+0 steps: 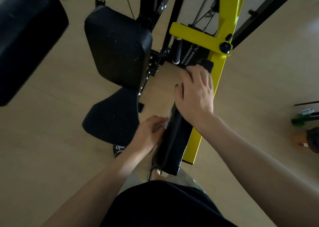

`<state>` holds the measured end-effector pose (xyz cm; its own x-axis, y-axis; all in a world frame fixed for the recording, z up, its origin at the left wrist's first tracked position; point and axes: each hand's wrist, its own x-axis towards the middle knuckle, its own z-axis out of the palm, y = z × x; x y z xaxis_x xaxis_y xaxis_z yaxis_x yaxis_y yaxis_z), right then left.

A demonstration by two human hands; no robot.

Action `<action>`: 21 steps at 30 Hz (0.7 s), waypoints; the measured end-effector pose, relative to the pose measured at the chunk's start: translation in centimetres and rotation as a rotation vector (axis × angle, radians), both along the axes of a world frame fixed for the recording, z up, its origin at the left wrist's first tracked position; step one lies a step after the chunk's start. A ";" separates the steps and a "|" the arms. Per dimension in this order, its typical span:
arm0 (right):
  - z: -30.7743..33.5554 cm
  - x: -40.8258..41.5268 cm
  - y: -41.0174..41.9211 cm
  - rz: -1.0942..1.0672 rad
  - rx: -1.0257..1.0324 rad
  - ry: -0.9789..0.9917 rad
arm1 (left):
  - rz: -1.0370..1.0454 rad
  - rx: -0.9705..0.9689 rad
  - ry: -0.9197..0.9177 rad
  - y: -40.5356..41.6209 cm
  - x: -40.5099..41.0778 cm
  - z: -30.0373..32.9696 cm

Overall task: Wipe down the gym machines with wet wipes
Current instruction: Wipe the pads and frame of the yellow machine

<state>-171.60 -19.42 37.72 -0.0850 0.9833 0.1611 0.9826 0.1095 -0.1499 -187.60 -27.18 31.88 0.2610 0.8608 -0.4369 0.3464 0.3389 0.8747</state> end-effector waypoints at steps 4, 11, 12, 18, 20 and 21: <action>1.9 -1.5 -2.0 0.686 -0.576 -0.192 | 0.166 -0.189 -0.160 -2.2 -0.5 0.4; 3.0 -1.1 -1.5 0.961 -0.824 -0.342 | 0.386 -0.602 -0.609 -3.2 -0.8 0.8; 3.0 -1.5 -1.4 0.972 -0.867 -0.320 | 0.415 -0.601 -0.616 -3.6 -0.7 0.6; 2.1 -4.7 -2.2 1.036 -1.083 -0.443 | 0.703 -0.602 -0.754 -5.6 -1.0 0.0; 1.8 -4.7 -2.6 1.030 -1.085 -0.467 | 0.650 -0.568 -0.723 -6.2 -0.6 0.1; 1.9 -4.8 -2.8 1.052 -1.066 -0.486 | 0.630 -0.589 -0.748 -6.3 -0.3 0.5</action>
